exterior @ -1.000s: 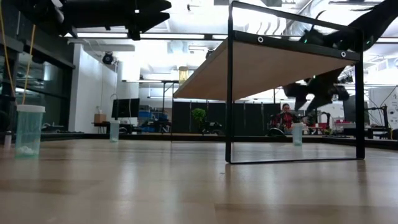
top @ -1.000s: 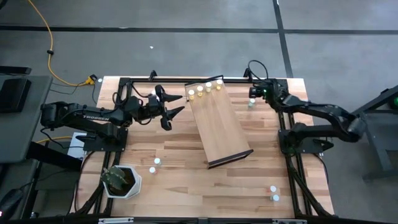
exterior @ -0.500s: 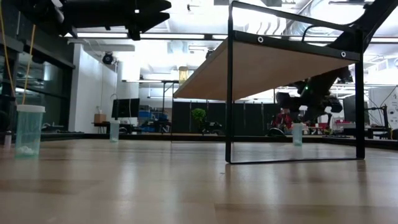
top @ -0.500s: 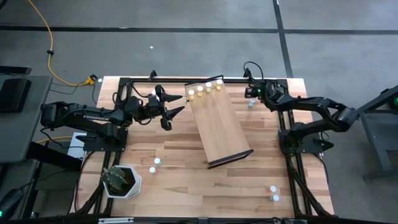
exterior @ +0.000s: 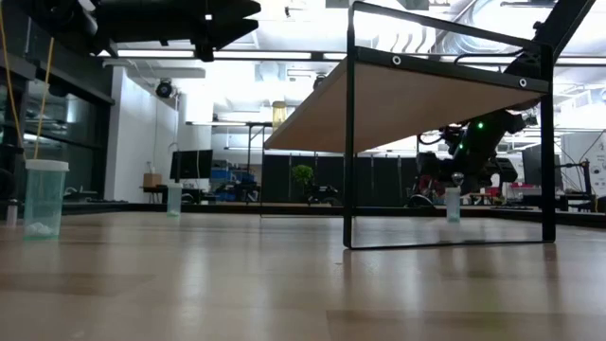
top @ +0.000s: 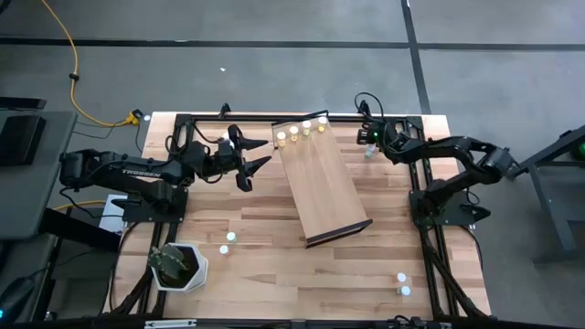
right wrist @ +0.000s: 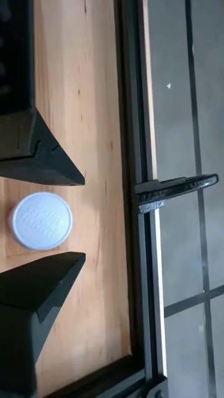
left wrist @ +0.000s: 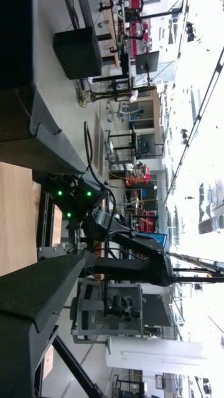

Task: Pick and place medicine bottles onto shelf by color
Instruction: Put the purple pill bottle on the shelf

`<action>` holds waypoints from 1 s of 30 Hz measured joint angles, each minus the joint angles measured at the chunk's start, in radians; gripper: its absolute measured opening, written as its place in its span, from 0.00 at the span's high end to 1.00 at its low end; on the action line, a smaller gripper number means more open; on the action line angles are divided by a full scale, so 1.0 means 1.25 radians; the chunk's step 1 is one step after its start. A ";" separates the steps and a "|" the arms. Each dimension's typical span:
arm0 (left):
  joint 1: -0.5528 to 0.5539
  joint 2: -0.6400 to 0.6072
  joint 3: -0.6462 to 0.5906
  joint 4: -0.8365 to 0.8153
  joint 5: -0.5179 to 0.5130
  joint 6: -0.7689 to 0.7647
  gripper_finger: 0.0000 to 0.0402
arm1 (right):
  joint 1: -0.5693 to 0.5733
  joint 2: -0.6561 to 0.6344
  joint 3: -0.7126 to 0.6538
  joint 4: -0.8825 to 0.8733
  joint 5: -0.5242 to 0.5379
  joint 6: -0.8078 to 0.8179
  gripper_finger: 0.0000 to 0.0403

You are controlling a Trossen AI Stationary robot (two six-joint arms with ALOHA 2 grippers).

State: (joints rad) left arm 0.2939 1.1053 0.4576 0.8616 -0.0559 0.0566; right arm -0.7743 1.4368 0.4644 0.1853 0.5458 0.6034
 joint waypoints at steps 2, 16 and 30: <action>0.000 0.000 0.000 0.000 0.000 0.000 0.47 | 0.000 0.005 0.000 0.006 0.000 0.000 0.56; 0.000 0.000 0.000 -0.003 0.000 0.000 0.47 | 0.000 0.005 0.000 0.006 0.002 -0.008 0.73; 0.000 0.000 0.000 -0.003 0.000 0.000 0.47 | 0.002 -0.092 0.000 -0.018 -0.014 -0.064 0.73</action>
State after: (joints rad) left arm 0.2939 1.1053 0.4576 0.8577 -0.0559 0.0563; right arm -0.7719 1.3215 0.4644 0.1632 0.5286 0.5239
